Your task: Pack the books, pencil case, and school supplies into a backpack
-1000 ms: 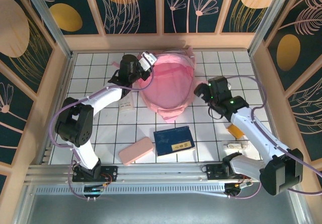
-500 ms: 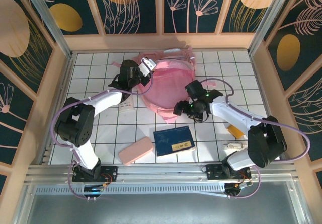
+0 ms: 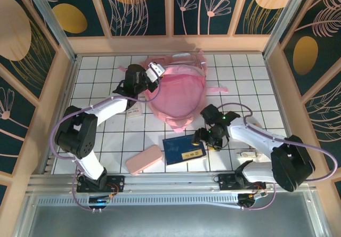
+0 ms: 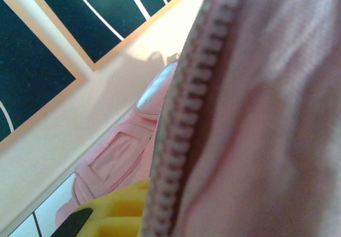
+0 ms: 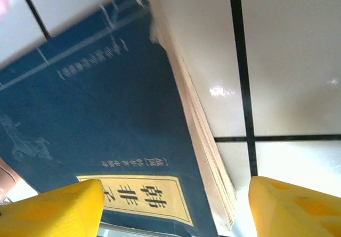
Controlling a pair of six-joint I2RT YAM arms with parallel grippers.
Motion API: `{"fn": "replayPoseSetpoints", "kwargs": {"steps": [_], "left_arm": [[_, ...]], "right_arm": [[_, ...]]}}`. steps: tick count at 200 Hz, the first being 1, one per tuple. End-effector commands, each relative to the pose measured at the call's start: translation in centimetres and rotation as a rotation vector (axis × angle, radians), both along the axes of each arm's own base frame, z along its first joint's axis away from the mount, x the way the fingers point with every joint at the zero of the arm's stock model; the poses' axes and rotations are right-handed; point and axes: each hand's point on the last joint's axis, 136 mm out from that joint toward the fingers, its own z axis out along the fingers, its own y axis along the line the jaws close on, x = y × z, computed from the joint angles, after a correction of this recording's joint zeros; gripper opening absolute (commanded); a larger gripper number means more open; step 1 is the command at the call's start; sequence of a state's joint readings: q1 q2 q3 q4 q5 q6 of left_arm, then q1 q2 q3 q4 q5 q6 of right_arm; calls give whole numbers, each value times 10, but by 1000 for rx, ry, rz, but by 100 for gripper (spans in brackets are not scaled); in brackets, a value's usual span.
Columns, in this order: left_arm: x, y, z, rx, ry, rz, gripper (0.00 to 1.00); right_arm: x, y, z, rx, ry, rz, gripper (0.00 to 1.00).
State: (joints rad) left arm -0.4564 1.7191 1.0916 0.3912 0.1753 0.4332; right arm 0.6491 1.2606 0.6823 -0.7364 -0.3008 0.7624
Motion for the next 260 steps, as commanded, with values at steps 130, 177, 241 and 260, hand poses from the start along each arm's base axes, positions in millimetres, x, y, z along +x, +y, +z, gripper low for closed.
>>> {"fn": "replayPoseSetpoints", "kwargs": {"steps": [130, 177, 241, 260], "left_arm": [[-28, -17, 6, -5, 41, -185, 29], [-66, -33, 23, -60, 146, -362, 47], [-209, -40, 0, -283, 587, -669, 70], [-220, -33, -7, -241, 523, -695, 72]], "right_arm": [[-8, 16, -17, 211, -28, -116, 4], [19, 4, 14, 179, -154, -95, 0], [54, 17, 77, 176, -448, 209, 0], [58, 24, 102, 171, -553, 306, 0]]}}
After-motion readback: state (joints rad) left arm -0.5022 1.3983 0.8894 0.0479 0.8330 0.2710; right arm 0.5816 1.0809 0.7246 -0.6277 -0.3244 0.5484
